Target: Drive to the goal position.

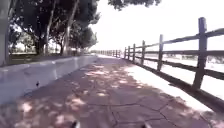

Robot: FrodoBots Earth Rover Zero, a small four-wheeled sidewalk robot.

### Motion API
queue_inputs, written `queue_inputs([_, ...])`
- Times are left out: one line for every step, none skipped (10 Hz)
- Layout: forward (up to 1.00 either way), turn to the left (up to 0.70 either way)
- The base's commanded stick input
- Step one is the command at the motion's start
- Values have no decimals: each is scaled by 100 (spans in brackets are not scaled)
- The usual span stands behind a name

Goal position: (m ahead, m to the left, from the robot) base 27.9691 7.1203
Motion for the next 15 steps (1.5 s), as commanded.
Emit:
queue_inputs([100, 0])
queue_inputs([100, 0])
queue_inputs([100, 0])
queue_inputs([100, 0])
queue_inputs([100, 0])
queue_inputs([100, 0])
queue_inputs([100, 0])
queue_inputs([100, 0])
queue_inputs([100, 0])
queue_inputs([100, 0])
queue_inputs([100, 0])
queue_inputs([100, -9])
queue_inputs([100, -40])
queue_inputs([100, -40])
queue_inputs([100, -30])
